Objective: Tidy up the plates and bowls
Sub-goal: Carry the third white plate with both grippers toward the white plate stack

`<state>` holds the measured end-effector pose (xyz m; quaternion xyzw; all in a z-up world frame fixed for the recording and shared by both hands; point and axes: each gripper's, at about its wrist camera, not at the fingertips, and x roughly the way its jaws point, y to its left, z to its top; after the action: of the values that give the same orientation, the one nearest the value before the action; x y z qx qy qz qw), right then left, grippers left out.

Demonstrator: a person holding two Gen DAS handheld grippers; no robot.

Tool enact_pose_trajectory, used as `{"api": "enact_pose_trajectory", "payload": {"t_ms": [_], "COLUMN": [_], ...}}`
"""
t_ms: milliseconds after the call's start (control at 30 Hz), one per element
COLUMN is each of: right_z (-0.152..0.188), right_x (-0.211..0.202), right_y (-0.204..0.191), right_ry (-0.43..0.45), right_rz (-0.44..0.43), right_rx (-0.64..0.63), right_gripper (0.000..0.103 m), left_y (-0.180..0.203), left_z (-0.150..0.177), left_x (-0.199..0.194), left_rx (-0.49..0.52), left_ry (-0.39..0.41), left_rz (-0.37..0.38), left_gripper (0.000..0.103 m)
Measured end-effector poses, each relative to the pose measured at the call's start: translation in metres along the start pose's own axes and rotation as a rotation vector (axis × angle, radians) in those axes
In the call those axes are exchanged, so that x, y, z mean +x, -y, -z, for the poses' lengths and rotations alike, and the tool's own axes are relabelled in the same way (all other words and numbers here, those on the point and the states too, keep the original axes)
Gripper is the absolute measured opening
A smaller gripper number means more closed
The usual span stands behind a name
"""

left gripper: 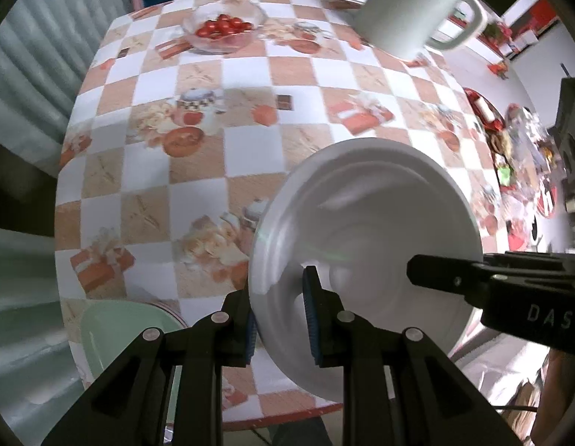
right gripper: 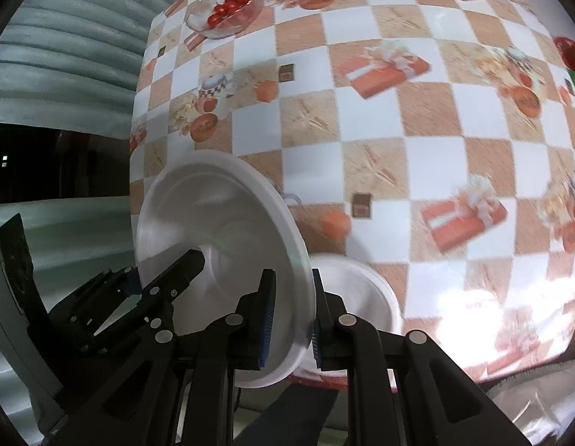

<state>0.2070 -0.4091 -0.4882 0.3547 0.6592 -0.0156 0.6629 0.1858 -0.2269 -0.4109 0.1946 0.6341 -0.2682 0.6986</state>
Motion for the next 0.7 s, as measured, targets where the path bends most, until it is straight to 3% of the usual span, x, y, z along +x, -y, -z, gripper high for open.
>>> {"api": "enact_pose_trajectory", "payload": {"t_ms": [267,700], "right_z": [0.038,0.060], "right_x": [-0.008,0.016], "right_y": [0.028,0.050], "right_ry": [0.006,-0.009], "right_rz": [0.050,0.111], "right_rx": [0.042,0.077], "right_gripper": [0.020,0.020], "left_y": [0.039,0.058], "left_z": [0.024,0.037], "left_x": [0.005,0.033], "left_rx": [0.118,0.168], "left_ry": [-0.047,-0.116], "left_rz": [0.006,-0.031], "left_gripper": [0.024,0.024]}}
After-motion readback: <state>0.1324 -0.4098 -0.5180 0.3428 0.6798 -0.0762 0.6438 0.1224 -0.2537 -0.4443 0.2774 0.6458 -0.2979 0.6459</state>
